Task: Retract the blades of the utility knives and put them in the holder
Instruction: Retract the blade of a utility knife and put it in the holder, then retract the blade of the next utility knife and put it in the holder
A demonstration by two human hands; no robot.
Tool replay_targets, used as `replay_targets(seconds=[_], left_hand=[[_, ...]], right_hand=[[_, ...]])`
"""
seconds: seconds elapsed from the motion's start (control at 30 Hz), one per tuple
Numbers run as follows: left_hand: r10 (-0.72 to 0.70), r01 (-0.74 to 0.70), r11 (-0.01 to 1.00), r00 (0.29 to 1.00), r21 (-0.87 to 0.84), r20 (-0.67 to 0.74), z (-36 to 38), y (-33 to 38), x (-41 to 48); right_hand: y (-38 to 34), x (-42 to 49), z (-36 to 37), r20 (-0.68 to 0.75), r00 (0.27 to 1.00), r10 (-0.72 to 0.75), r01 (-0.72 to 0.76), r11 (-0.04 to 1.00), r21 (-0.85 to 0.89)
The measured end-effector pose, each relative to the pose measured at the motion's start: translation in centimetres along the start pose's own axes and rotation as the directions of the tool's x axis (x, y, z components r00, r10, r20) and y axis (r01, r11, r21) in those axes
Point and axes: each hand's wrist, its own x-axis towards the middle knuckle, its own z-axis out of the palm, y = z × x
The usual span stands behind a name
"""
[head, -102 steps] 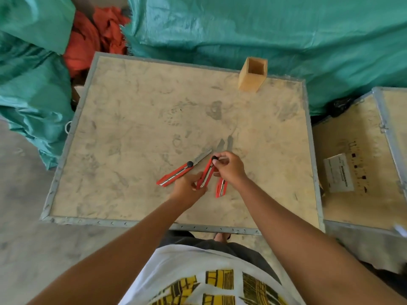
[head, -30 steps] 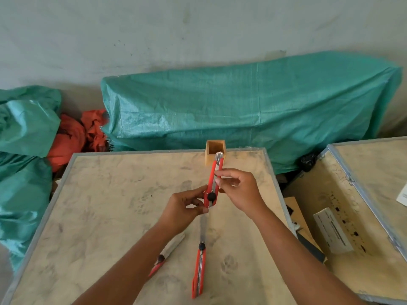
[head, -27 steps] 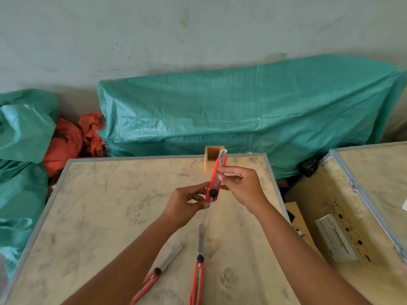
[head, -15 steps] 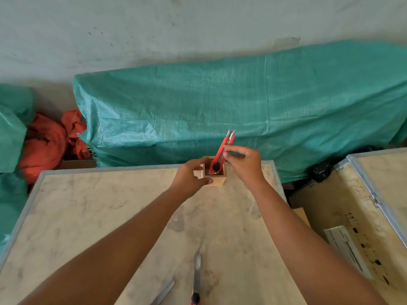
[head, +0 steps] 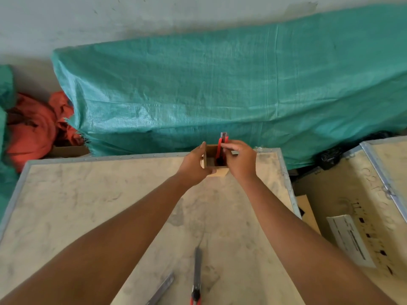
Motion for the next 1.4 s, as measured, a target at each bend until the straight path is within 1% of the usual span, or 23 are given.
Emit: replay_targets(seconds=[0.13, 0.23, 0.33, 0.47, 0.53, 0.63, 0.73, 0.83, 0.97, 1.07, 1.13, 1.2, 1.3, 1.4], left_hand=[[0.018, -0.019, 0.999, 0.999, -0.041, -0.026, -0.2, 0.7, -1.1], [0.048, -0.05, 0.998, 0.997, -0.033, -0.064, -0.6, 1.5, -3.5], [-0.016, 0.011, 0.998, 0.998, -0.063, -0.067, -0.4, 1.2, -5.3], [-0.059, 0.057, 0.998, 0.995, -0.018, -0.082, -1.3, 0.4, -9.3], [-0.079, 0.079, 0.997, 0.993, -0.009, -0.091, -2.0, -0.1, -11.7], [-0.094, 0.095, 0.995, 0.992, 0.01, -0.087, -3.3, -1.5, -15.9], [-0.105, 0.106, 0.994, 0.991, 0.017, -0.088, -4.6, -4.3, -20.8], [-0.13, 0.133, 0.991, 0.987, 0.02, -0.089, -5.6, -8.0, -25.9], [-0.219, 0.221, 0.974, 0.974, 0.039, -0.056, -5.6, -13.3, -31.9], [-0.27, 0.27, 0.961, 0.963, 0.055, -0.017, -4.7, -17.0, -35.4], [-0.288, 0.286, 0.954, 0.958, 0.087, 0.002, -3.9, -18.8, -37.1], [-0.301, 0.298, 0.949, 0.953, 0.105, 0.017, -3.2, -20.2, -38.5], [-0.287, 0.279, 0.947, 0.957, 0.16, 0.029, -2.3, -21.4, -40.0], [-0.218, 0.199, 0.945, 0.975, 0.259, 0.046, -1.8, -22.5, -40.7]], right_hand=[[-0.2, -0.9, -0.6, 0.008, 0.999, 0.042, -0.042, 0.999, 0.008], [-1.4, -3.7, -1.6, 0.001, 0.996, 0.086, -0.086, 0.996, 0.038], [-2.0, -6.3, -1.7, -0.001, 0.995, 0.096, -0.096, 0.992, 0.079], [-4.3, -10.2, -2.1, 0.017, 0.992, 0.122, -0.124, 0.986, 0.108], [-5.7, -12.4, -2.3, 0.049, 0.99, 0.132, -0.137, 0.986, 0.098], [-8.1, -16.1, -2.4, 0.15, 0.976, 0.157, -0.172, 0.981, 0.091], [-10.0, -20.5, -1.6, 0.281, 0.936, 0.211, -0.243, 0.966, 0.085], [-11.2, -25.4, -0.1, 0.402, 0.871, 0.281, -0.341, 0.936, 0.086], [-11.8, -32.0, 2.6, 0.544, 0.772, 0.33, -0.394, 0.919, 0.002], [-11.7, -36.5, 4.6, 0.604, 0.696, 0.389, -0.437, 0.896, -0.073], [-11.7, -38.7, 5.6, 0.608, 0.666, 0.432, -0.465, 0.878, -0.115], [-11.6, -40.4, 6.6, 0.592, 0.656, 0.468, -0.476, 0.866, -0.157], [-11.6, -41.9, 7.8, 0.55, 0.681, 0.483, -0.435, 0.871, -0.226], [-11.9, -42.5, 8.8, 0.499, 0.707, 0.501, -0.448, 0.863, -0.233]])
